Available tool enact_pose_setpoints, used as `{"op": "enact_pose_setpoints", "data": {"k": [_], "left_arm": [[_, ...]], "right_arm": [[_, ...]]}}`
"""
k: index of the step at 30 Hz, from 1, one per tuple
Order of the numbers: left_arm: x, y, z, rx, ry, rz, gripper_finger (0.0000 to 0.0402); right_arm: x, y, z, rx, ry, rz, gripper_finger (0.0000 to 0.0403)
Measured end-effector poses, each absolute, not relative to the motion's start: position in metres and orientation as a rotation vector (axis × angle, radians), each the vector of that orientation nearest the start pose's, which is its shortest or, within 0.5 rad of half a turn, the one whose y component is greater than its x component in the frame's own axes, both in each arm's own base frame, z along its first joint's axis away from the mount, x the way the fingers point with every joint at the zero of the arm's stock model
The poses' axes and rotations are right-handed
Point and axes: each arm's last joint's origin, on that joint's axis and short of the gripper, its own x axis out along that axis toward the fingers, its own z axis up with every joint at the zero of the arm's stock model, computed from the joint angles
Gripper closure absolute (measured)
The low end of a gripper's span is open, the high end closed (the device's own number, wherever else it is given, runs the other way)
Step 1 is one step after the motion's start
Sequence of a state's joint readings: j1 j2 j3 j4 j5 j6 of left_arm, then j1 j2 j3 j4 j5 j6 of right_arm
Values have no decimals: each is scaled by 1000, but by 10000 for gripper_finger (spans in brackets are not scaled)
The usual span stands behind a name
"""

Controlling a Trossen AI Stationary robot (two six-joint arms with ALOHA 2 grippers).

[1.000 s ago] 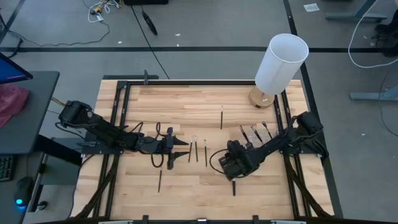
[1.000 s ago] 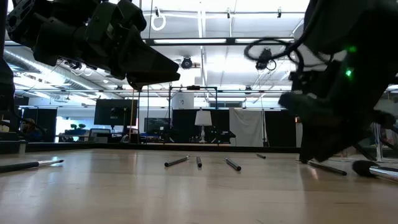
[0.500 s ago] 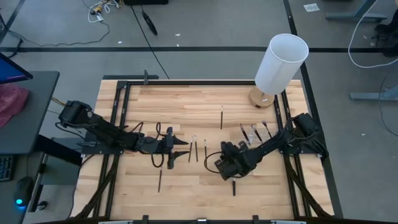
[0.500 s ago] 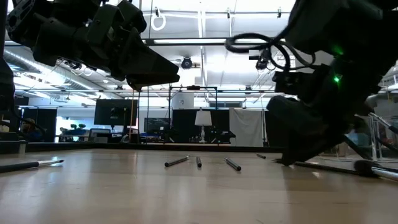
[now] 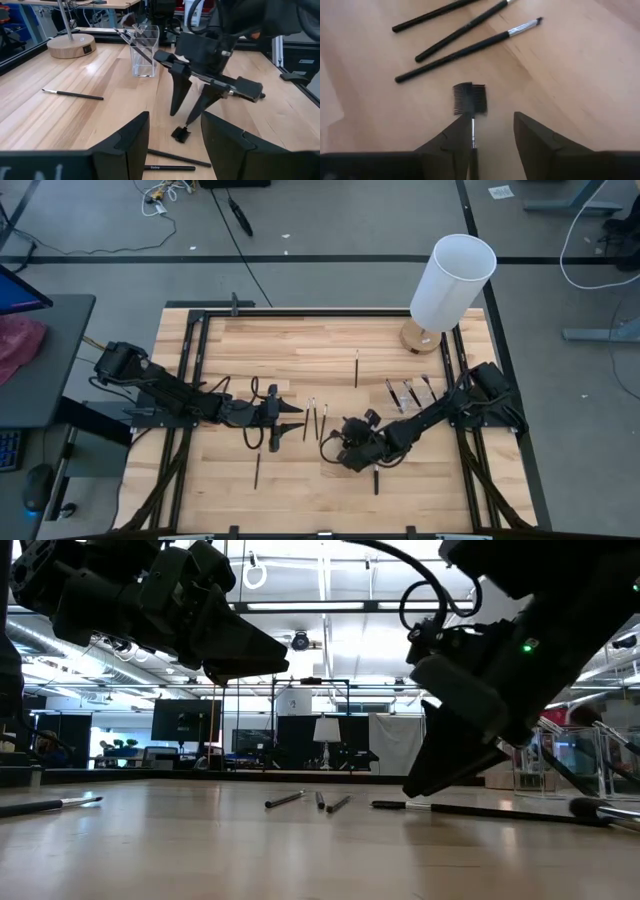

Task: Put items in baskets/containers
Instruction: Put the black brow brush into the transparent bin

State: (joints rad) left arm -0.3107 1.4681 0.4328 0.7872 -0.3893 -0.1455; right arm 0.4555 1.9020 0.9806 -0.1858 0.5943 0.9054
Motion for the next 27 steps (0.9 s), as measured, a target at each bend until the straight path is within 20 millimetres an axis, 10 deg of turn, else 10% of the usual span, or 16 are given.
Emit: {"op": "enact_pose_setpoints", "data": {"k": [13, 27], "left_arm": [[252, -69, 163, -59, 228, 95, 220], [252, -69, 163, -65, 226, 96, 220]], "right_arm": [[303, 151, 101, 140, 834, -452, 197], [275, 147, 49, 155, 609, -459, 272]]}}
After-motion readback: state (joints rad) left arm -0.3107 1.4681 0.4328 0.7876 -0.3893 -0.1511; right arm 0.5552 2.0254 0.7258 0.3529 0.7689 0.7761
